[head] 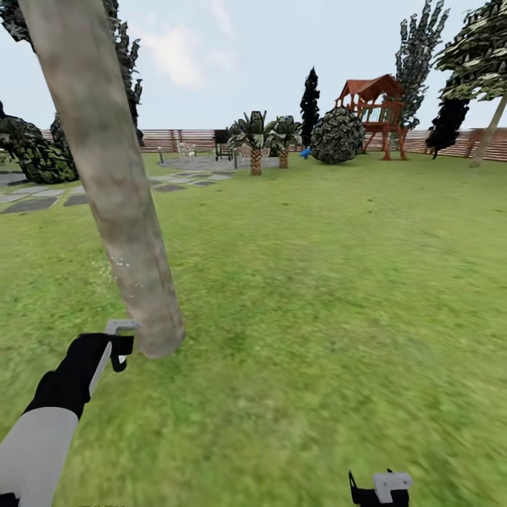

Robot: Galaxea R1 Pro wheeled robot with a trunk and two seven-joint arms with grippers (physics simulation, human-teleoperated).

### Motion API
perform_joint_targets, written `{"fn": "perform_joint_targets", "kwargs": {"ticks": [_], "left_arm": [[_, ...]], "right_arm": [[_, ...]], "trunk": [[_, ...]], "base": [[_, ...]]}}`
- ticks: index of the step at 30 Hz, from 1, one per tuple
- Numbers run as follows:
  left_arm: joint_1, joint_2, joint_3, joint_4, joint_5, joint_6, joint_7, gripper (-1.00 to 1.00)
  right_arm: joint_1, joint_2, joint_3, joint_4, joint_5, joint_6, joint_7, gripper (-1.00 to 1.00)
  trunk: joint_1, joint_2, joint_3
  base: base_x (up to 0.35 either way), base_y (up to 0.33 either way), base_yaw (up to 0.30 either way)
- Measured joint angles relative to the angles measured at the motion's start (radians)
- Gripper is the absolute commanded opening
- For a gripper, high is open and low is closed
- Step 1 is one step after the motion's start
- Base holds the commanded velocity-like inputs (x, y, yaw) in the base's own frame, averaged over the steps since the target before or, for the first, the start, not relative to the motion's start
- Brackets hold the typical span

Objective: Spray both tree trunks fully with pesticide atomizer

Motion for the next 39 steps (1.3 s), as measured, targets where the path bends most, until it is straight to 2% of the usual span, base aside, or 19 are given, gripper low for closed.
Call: {"fn": "perform_joint_targets", "kwargs": {"ticks": [11, 13, 15, 16, 17, 19, 21, 23, 26, 29, 31, 34, 36, 39], "left_arm": [[0.000, -0.001, -0.003, 0.033, 0.005, -0.003, -0.001, -1.00], [-0.001, -0.022, -0.005, 0.037, 0.009, -0.005, -0.002, -1.00], [-0.001, -0.068, -0.005, 0.040, 0.004, -0.006, -0.002, -1.00], [-0.001, -0.082, -0.005, 0.046, -0.001, -0.007, -0.002, -1.00], [-0.001, -0.084, -0.005, 0.053, -0.008, -0.008, -0.001, -1.00], [-0.003, -0.068, 0.002, 0.070, -0.016, -0.008, -0.001, -1.00], [-0.009, -0.042, 0.002, 0.069, -0.007, -0.006, -0.003, -1.00], [-0.016, -0.041, -0.003, 0.065, 0.003, -0.005, -0.007, -1.00], [-0.035, -0.055, -0.006, 0.048, 0.006, 0.001, -0.015, -1.00], [-0.058, -0.044, -0.002, 0.042, 0.002, 0.006, -0.017, -1.00], [-0.095, -0.036, -0.001, 0.042, 0.004, 0.011, -0.018, -1.00], [-0.116, -0.055, -0.008, 0.040, 0.009, 0.014, -0.018, -1.00], [-0.144, -0.090, -0.034, 0.040, 0.013, 0.022, -0.017, -1.00], [-0.154, -0.088, -0.042, 0.041, -0.001, 0.035, -0.017, -1.00]], "right_arm": [[0.001, 0.000, 0.000, 0.000, 0.000, 0.000, 0.001, 1.00], [0.001, 0.000, -0.001, 0.000, 0.000, 0.000, 0.002, 1.00], [0.001, 0.000, -0.001, 0.000, 0.000, 0.001, 0.002, 1.00], [0.001, 0.000, -0.001, 0.000, 0.000, 0.000, 0.001, 1.00], [0.001, 0.000, -0.001, 0.000, 0.000, 0.000, 0.001, 1.00], [0.001, 0.000, -0.001, 0.000, 0.000, 0.000, 0.002, 1.00], [0.001, 0.000, -0.001, 0.000, 0.000, 0.000, 0.002, 1.00], [0.001, 0.000, -0.001, 0.000, 0.000, 0.000, 0.002, 1.00], [0.001, 0.000, 0.000, 0.000, 0.000, 0.000, 0.002, 1.00], [0.000, 0.000, 0.000, 0.000, 0.000, 0.000, 0.002, 1.00], [0.001, 0.000, 0.000, 0.000, 0.000, 0.000, 0.002, 1.00], [0.001, 0.000, 0.000, 0.000, 0.000, 0.000, 0.002, 1.00], [0.000, 0.000, -0.001, 0.000, 0.000, 0.000, 0.002, 1.00], [0.000, 0.000, 0.000, 0.000, 0.000, 0.001, 0.002, 1.00]], "trunk": [[0.000, 0.000, 0.000], [0.000, 0.000, 0.000], [0.000, 0.000, 0.000], [0.000, 0.000, 0.000], [0.000, 0.000, 0.000], [0.000, 0.000, 0.000], [0.000, 0.000, 0.000], [0.000, 0.000, 0.000], [0.000, 0.000, 0.000], [0.000, 0.000, 0.000], [0.000, 0.000, 0.000], [0.000, 0.000, 0.000], [0.000, 0.000, 0.000], [0.000, 0.000, 0.000]], "base": [[0.118, -0.189, 0.267], [0.005, -0.007, 0.064], [0.001, -0.002, 0.013], [0.000, -0.001, 0.005], [0.000, 0.000, 0.002], [0.000, 0.000, 0.001], [0.000, 0.000, 0.000], [0.000, 0.000, 0.000], [0.000, 0.000, 0.000], [0.000, 0.000, 0.000], [0.000, 0.000, 0.000], [0.000, 0.000, 0.000], [0.000, 0.000, 0.000], [0.000, 0.000, 0.000]]}}
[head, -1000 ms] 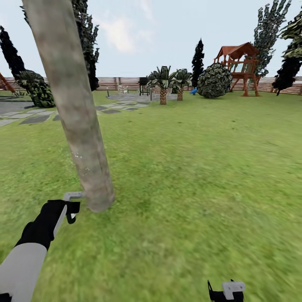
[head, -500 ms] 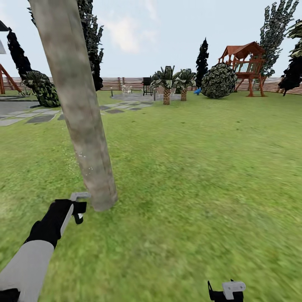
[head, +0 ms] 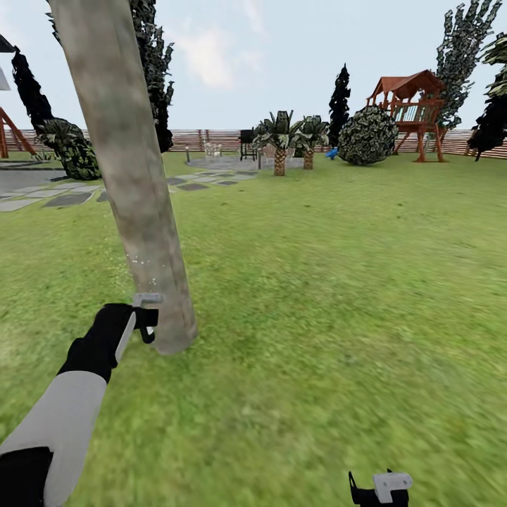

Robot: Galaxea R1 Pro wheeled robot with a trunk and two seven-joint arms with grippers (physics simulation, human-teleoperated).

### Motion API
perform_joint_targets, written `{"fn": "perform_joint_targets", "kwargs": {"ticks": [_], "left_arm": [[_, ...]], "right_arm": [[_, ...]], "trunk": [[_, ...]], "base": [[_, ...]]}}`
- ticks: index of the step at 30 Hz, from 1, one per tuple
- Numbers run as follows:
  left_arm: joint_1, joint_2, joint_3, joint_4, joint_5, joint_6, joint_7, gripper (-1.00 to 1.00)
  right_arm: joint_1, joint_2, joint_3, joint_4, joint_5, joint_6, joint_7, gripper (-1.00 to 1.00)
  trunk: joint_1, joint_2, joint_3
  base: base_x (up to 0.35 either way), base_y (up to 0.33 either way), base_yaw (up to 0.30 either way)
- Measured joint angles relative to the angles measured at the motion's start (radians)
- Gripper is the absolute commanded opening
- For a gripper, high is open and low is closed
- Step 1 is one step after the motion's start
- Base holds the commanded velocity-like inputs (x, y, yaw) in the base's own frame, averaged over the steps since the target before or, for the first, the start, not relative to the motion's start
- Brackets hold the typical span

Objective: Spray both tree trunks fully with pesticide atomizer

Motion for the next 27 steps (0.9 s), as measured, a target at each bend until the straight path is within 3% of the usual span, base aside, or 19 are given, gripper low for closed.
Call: {"fn": "perform_joint_targets", "kwargs": {"ticks": [3, 5, 10, 12, 16, 19, 23, 27], "left_arm": [[-0.014, 0.066, 0.004, 0.001, -0.010, 0.008, -0.001, -1.00], [-0.016, 0.089, 0.003, 0.000, 0.002, 0.016, -0.001, -1.00], [-0.022, 0.074, -0.004, -0.034, 0.008, 0.037, 0.000, -1.00], [-0.047, 0.069, -0.003, -0.100, 0.005, 0.121, 0.000, -1.00], [-0.073, 0.082, 0.003, -0.154, -0.001, 0.187, -0.001, -1.00], [-0.089, 0.082, 0.003, -0.161, 0.007, 0.198, -0.001, -1.00], [-0.090, 0.058, -0.003, -0.166, 0.007, 0.210, 0.000, -1.00], [-0.072, 0.064, -0.006, -0.166, -0.006, 0.202, 0.001, -1.00]], "right_arm": [[0.000, 0.000, 0.000, 0.000, 0.000, 0.000, 0.000, 1.00], [0.000, 0.000, 0.000, 0.000, 0.000, 0.000, 0.000, 1.00], [0.000, 0.000, 0.000, 0.000, 0.000, 0.000, 0.000, 1.00], [0.000, 0.000, 0.000, 0.000, 0.000, 0.000, 0.000, 1.00], [0.000, 0.000, -0.001, 0.000, 0.000, 0.000, 0.000, 1.00], [0.001, 0.000, 0.000, 0.000, 0.000, 0.000, 0.000, 1.00], [0.000, 0.000, 0.000, 0.000, 0.000, 0.000, 0.000, 1.00], [0.000, 0.000, -0.001, 0.000, 0.000, 0.000, 0.000, 1.00]], "trunk": [[0.000, 0.000, 0.000], [0.000, 0.000, 0.000], [0.000, 0.000, 0.000], [0.000, 0.000, 0.000], [0.000, 0.000, 0.000], [0.000, 0.000, 0.000], [0.000, 0.000, 0.000], [0.000, 0.000, 0.000]], "base": [[0.000, 0.000, 0.000], [0.000, 0.000, 0.000], [0.000, 0.000, 0.000], [0.000, 0.000, 0.000], [0.000, 0.000, 0.000], [0.000, 0.000, 0.000], [0.000, 0.000, 0.000], [0.000, 0.000, 0.000]]}}
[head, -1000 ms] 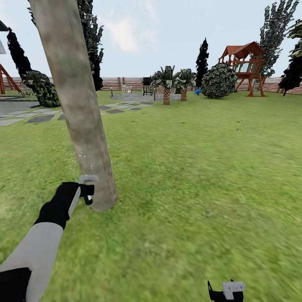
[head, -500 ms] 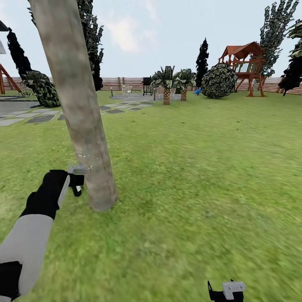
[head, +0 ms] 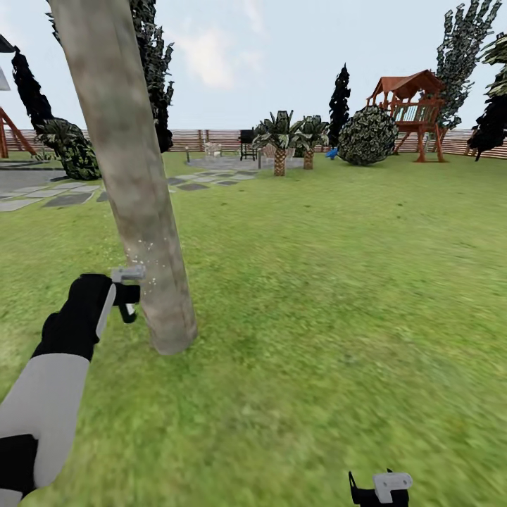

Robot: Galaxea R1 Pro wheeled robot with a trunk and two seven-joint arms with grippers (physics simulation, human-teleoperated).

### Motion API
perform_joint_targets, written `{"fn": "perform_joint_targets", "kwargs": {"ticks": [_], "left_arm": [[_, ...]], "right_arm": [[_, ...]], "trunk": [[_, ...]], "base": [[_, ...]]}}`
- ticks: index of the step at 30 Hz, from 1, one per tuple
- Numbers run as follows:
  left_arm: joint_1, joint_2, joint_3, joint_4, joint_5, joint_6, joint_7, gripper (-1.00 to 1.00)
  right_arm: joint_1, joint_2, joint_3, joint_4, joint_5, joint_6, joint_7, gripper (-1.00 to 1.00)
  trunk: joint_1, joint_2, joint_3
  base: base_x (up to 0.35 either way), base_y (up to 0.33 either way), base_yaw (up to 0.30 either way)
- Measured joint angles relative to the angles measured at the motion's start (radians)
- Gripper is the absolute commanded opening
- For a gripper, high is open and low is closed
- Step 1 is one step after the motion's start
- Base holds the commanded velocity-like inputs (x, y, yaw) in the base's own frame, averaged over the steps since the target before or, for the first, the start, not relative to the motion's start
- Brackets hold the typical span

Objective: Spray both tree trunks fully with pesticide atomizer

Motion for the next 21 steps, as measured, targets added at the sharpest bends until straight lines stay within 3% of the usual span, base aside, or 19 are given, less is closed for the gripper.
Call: {"fn": "perform_joint_targets", "kwargs": {"ticks": [5, 9, 16, 21], "left_arm": [[0.119, 0.001, 0.002, 0.002, -0.001, -0.049, 0.007, -1.00], [0.167, 0.000, 0.005, 0.012, -0.002, -0.093, 0.009, -1.00], [0.202, 0.001, 0.016, 0.018, -0.002, -0.122, 0.011, -1.00], [0.231, 0.006, 0.064, 0.018, -0.006, -0.126, 0.011, -1.00]], "right_arm": [[0.000, 0.000, 0.001, 0.000, 0.000, 0.000, 0.000, 1.00], [0.000, 0.000, 0.001, 0.000, 0.000, 0.000, 0.000, 1.00], [0.000, 0.000, 0.001, 0.000, 0.001, 0.000, 0.000, 1.00], [0.000, 0.000, 0.001, 0.000, 0.001, 0.000, 0.000, 1.00]], "trunk": [[0.000, 0.000, 0.000], [0.000, 0.000, 0.000], [0.000, 0.000, 0.000], [0.000, 0.000, 0.000]], "base": [[0.123, -0.147, 0.000], [0.163, -0.224, 0.000], [0.125, -0.222, 0.000], [-0.062, -0.213, 0.000]]}}
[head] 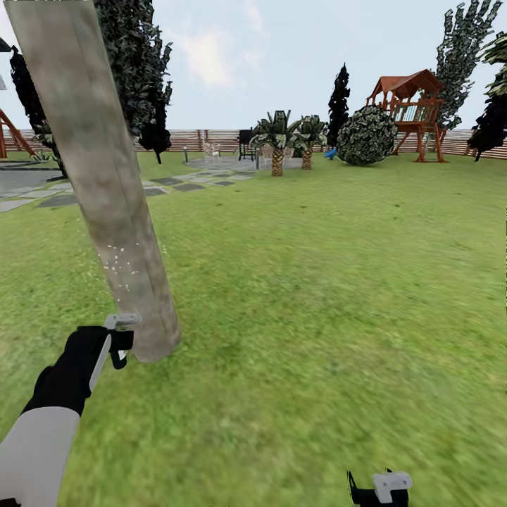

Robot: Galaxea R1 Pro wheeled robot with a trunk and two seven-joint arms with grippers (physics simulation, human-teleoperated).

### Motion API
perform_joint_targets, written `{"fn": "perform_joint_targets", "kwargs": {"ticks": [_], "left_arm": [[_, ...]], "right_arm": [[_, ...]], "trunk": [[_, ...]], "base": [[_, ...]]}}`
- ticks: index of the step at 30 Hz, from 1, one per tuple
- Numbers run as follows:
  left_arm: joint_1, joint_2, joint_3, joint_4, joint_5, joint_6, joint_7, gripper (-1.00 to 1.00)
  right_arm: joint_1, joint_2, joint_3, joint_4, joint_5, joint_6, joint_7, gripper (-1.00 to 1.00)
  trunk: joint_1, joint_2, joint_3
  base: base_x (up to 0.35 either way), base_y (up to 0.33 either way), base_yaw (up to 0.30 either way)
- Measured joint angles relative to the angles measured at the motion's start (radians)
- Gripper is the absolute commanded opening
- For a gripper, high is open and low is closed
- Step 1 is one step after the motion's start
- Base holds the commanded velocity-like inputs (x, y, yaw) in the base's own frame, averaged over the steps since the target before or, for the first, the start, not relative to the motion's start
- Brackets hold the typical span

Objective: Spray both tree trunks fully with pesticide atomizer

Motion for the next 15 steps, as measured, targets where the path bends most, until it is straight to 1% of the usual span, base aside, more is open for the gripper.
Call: {"fn": "perform_joint_targets", "kwargs": {"ticks": [3, 4, 7, 10, 12, 15], "left_arm": [[0.017, 0.004, 0.048, 0.000, 0.002, -0.001, -0.001, -1.00], [0.022, 0.004, 0.053, 0.000, 0.002, -0.001, 0.000, -1.00], [0.036, 0.001, 0.055, 0.006, 0.002, -0.003, 0.000, -1.00], [0.048, 0.000, 0.055, 0.013, 0.001, -0.033, 0.001, -1.00], [0.051, 0.000, 0.055, 0.016, 0.000, -0.044, 0.001, -1.00], [0.056, 0.000, 0.055, 0.033, 0.000, -0.049, 0.001, -1.00]], "right_arm": [[0.001, 0.000, 0.000, 0.000, 0.000, 0.000, 0.000, 1.00], [0.000, 0.000, 0.000, 0.001, 0.000, 0.000, 0.000, 1.00], [0.000, 0.001, 0.000, 0.000, 0.000, 0.000, 0.001, 1.00], [0.000, 0.004, 0.000, 0.001, 0.000, 0.000, 0.002, 1.00], [0.000, 0.004, 0.000, 0.000, 0.000, 0.000, 0.002, 1.00], [0.000, 0.005, 0.000, 0.000, 0.000, 0.000, 0.001, 1.00]], "trunk": [[0.000, 0.000, 0.000], [0.000, 0.000, 0.000], [0.000, 0.000, 0.000], [0.000, 0.000, 0.000], [-0.001, 0.000, 0.000], [-0.001, 0.000, 0.000]], "base": [[-0.113, -0.113, 0.000], [-0.027, -0.026, 0.000], [-0.009, -0.009, 0.000], [0.034, -0.002, 0.017], [0.204, 0.000, 0.182], [0.304, 0.000, 0.243]]}}
